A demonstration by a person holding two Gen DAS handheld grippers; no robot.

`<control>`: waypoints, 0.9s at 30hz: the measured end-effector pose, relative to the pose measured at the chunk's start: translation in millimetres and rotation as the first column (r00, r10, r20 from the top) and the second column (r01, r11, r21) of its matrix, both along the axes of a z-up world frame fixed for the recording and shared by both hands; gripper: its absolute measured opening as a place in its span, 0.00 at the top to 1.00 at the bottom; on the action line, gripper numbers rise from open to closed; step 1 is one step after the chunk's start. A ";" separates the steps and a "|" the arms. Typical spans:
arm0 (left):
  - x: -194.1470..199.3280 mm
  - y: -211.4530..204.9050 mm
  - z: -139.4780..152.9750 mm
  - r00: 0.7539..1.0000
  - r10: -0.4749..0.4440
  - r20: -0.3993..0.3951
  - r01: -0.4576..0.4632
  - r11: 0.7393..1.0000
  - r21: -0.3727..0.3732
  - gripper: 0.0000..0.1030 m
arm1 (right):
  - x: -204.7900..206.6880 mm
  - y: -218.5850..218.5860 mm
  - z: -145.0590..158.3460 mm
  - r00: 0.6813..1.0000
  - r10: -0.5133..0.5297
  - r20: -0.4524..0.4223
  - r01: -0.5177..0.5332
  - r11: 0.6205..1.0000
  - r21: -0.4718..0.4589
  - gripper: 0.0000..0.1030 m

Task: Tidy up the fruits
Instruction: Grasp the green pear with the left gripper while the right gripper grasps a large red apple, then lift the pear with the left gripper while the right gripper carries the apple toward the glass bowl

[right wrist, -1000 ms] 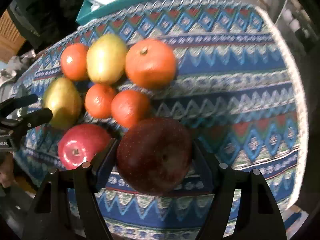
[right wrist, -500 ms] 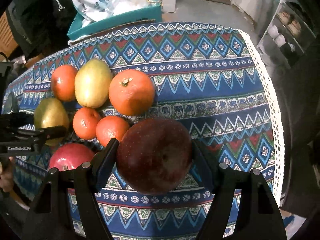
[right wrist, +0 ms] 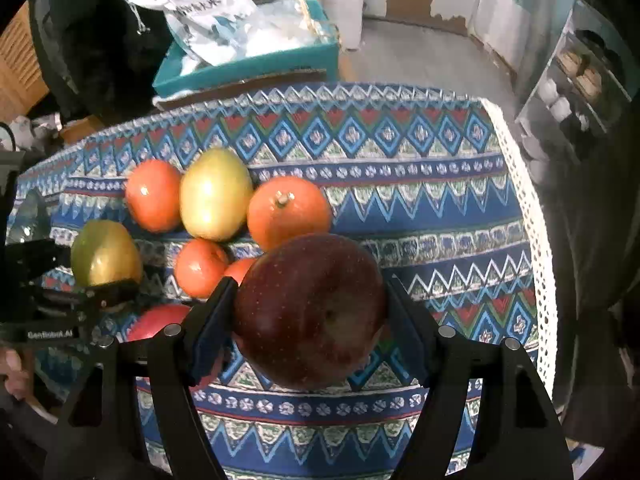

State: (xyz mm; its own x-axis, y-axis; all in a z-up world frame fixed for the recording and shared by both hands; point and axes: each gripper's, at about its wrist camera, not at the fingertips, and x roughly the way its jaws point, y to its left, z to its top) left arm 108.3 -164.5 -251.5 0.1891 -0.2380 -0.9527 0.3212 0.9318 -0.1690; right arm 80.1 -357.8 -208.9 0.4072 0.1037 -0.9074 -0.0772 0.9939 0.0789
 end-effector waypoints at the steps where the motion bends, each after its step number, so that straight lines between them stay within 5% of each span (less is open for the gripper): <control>1: -1.8 2.0 4.2 1.000 0.000 0.006 0.000 1.000 -0.004 0.34 | -0.4 1.6 2.7 1.000 0.003 0.008 -0.003 1.000 0.001 0.29; 27: -54.5 48.3 118.3 0.970 0.029 0.241 -0.015 0.998 -0.063 0.34 | -25.6 75.0 106.5 0.959 0.151 0.241 -0.171 0.983 0.065 0.29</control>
State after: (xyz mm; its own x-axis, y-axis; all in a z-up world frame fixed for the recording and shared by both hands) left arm 53.8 -116.2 -133.3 0.4176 -0.2865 -0.8623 0.3389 0.9296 -0.1447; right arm 54.5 -282.8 -102.4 0.5789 0.2568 -0.7739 -0.2617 0.9574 0.1219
